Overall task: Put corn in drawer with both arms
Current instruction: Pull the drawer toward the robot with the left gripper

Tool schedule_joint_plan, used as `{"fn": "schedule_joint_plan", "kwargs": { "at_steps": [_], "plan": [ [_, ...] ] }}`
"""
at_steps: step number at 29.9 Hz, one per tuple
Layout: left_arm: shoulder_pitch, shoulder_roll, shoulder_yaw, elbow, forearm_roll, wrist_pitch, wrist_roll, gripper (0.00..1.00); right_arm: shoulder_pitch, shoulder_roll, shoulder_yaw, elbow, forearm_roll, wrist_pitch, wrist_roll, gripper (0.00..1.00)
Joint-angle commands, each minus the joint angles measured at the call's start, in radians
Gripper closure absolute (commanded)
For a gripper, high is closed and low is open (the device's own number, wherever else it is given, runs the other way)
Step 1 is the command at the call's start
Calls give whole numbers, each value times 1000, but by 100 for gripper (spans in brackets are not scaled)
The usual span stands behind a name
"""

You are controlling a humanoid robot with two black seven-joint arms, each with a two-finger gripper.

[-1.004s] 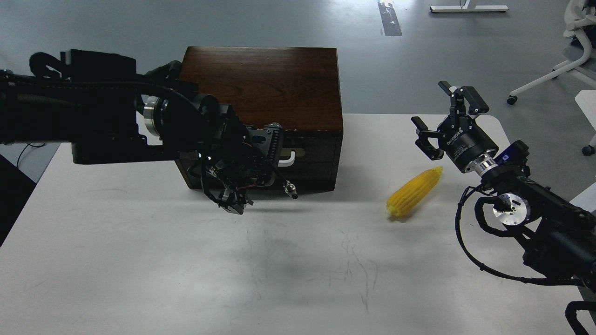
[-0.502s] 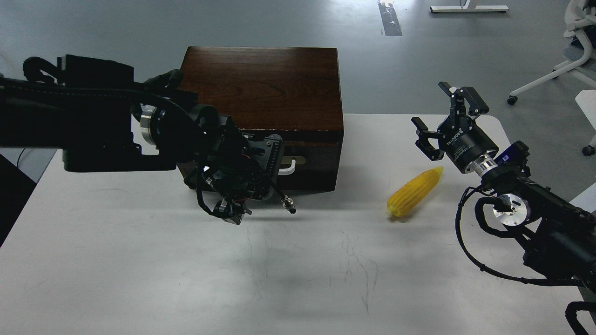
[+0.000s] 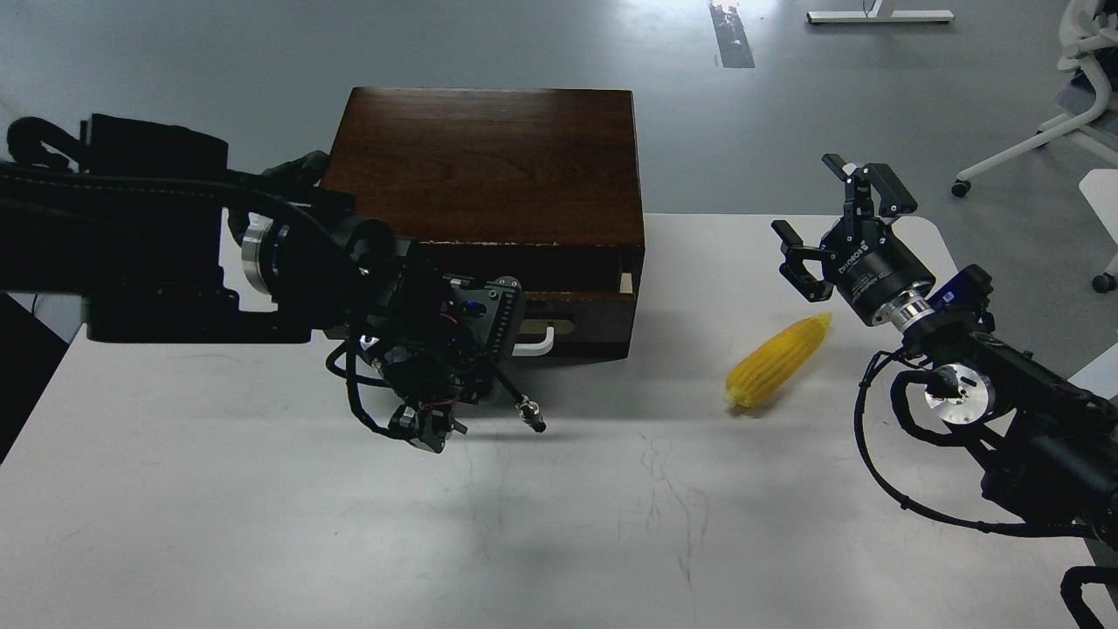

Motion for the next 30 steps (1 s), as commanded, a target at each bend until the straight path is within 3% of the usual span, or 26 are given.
{"fn": "schedule_joint_plan", "kwargs": {
  "at_steps": [1, 30],
  "plan": [
    [1, 20, -1, -35, -18, 0, 0, 2, 2, 2, 0, 0, 0, 0, 0, 0],
    [-20, 77, -11, -72, -54, 0, 0, 2, 0, 2, 0, 2, 0, 0, 0, 0]
  ]
}}
